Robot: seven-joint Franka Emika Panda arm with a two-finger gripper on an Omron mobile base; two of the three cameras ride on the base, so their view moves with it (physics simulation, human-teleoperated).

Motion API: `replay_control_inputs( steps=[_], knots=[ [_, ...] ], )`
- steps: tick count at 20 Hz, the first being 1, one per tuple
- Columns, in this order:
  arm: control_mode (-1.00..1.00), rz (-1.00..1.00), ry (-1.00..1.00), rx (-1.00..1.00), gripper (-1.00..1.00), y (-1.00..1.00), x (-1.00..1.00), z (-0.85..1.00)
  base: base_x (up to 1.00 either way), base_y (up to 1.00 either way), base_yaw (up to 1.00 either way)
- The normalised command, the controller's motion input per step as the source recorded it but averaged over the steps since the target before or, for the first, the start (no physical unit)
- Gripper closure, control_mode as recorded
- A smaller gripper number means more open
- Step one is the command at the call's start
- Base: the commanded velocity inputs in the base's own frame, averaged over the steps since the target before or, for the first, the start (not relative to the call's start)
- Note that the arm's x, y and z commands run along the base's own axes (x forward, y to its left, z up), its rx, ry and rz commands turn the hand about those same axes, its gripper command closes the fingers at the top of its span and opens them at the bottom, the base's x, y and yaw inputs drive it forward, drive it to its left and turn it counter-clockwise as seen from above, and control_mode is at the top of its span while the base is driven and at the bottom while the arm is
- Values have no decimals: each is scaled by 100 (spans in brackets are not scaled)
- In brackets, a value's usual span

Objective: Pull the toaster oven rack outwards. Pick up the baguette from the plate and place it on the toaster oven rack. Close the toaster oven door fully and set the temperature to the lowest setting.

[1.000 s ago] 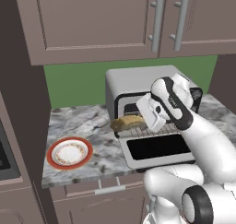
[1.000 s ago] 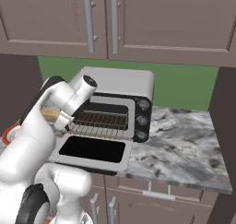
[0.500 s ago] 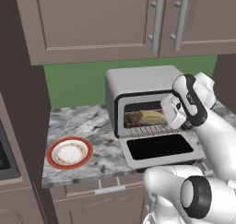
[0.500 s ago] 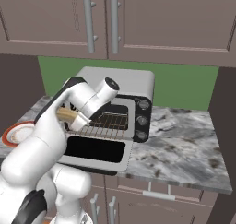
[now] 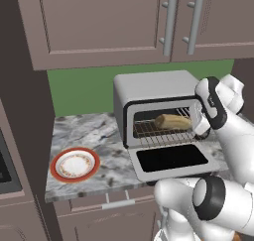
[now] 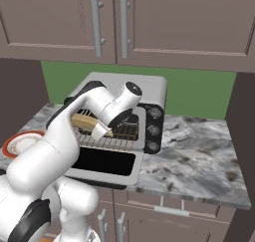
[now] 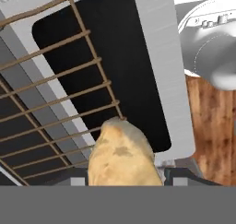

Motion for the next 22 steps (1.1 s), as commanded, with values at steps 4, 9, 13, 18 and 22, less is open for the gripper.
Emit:
replay_control_inputs(
  steps=[4, 9, 13, 18, 22],
  knots=[
    [-100, -14, -4, -20, 100, -32, 0, -3, 0, 0, 0],
    [-100, -15, -4, -17, 100, -9, 0, -5, 0, 0, 0],
    [-100, -15, -5, -6, 100, 2, -1, -8, 0, 0, 0],
    [-100, -9, -6, 0, 100, 5, 1, -15, 0, 0, 0],
    [-100, -5, -9, 0, 100, 2, 16, -9, 0, 0, 0]
  ],
)
